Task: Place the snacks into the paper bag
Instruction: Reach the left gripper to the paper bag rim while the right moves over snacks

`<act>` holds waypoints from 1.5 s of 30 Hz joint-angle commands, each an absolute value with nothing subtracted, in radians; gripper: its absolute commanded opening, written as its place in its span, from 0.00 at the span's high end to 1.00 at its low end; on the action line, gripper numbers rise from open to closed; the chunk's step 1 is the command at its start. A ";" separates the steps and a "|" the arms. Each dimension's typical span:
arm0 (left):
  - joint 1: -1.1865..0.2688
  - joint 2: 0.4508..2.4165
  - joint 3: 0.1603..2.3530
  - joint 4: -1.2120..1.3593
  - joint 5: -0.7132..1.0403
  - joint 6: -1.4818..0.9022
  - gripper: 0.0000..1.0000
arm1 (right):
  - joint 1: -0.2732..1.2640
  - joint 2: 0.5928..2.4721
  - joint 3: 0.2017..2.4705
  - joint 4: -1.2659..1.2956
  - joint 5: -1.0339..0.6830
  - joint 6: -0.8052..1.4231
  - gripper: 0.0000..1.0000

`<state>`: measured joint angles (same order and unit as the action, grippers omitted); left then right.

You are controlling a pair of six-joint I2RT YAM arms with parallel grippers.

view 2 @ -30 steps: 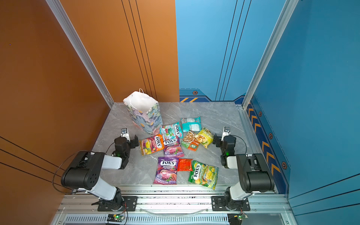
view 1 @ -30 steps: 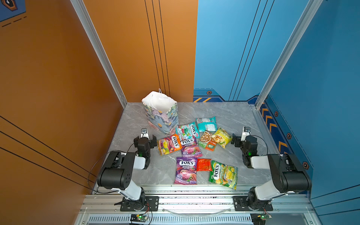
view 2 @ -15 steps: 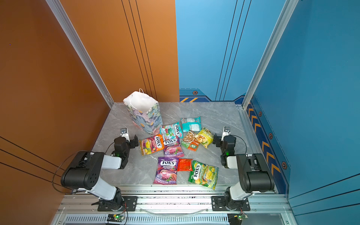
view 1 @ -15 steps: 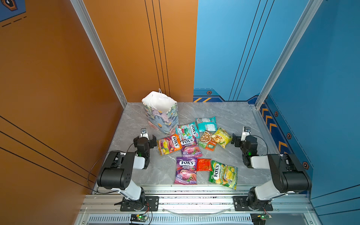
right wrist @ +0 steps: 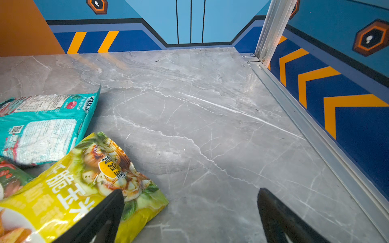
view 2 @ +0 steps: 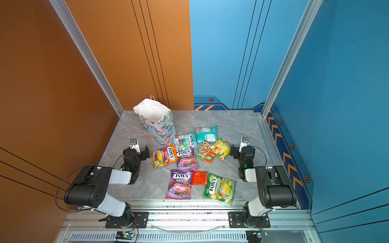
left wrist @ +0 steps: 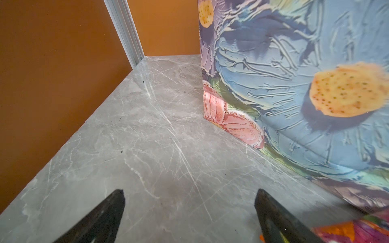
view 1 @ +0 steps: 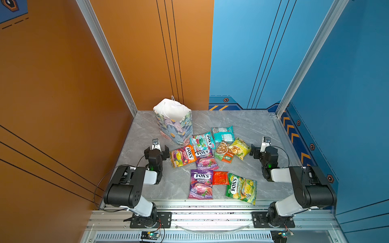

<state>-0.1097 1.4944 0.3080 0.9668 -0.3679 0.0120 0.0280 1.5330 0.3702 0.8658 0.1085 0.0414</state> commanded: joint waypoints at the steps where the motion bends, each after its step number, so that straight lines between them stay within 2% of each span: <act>1: -0.180 1.314 0.296 0.911 -0.581 0.052 0.02 | 0.056 1.436 0.441 0.685 0.189 0.046 0.00; 3: -0.185 1.172 0.352 0.674 -0.637 -0.062 0.02 | 0.078 1.349 0.562 0.384 0.279 0.114 0.00; 5: -0.167 1.052 0.431 0.447 -0.609 -0.188 0.02 | 0.080 1.295 0.686 0.157 0.297 0.262 0.00; 7: -0.156 0.966 0.459 0.399 -0.610 -0.304 0.02 | 0.067 1.254 0.781 -0.046 0.287 0.460 0.00; 9: -0.159 0.894 0.448 0.406 -0.683 -0.481 0.02 | 0.045 1.226 0.766 -0.057 0.158 0.475 0.00; 13: -0.097 0.743 0.425 0.447 -0.474 -0.574 0.02 | 0.055 1.166 0.728 -0.067 0.099 0.470 0.00; 16: -0.045 0.695 0.576 0.178 -0.388 -0.581 0.00 | 0.089 1.142 0.765 -0.171 0.114 0.434 0.00; 20: -0.006 0.775 0.862 -0.228 -0.246 -0.536 0.03 | 0.124 1.122 0.795 -0.250 0.090 0.412 0.00; 25: -0.009 0.941 1.148 -0.480 -0.096 -0.509 0.10 | 0.163 1.152 0.845 -0.321 0.056 0.368 0.00; 27: -0.017 1.016 1.219 -0.515 -0.036 -0.497 0.22 | 0.187 1.168 0.867 -0.348 0.080 0.350 0.00; 28: -0.023 1.045 1.242 -0.524 -0.021 -0.499 0.23 | 0.195 1.172 0.875 -0.355 0.089 0.347 0.00; 36: -0.113 1.321 1.472 -0.626 0.074 -0.480 0.26 | 0.236 1.189 0.887 -0.382 0.066 0.341 0.00; 45: -0.158 1.498 1.620 -0.685 0.041 -0.476 0.21 | 0.263 1.178 0.874 -0.404 0.029 0.341 0.00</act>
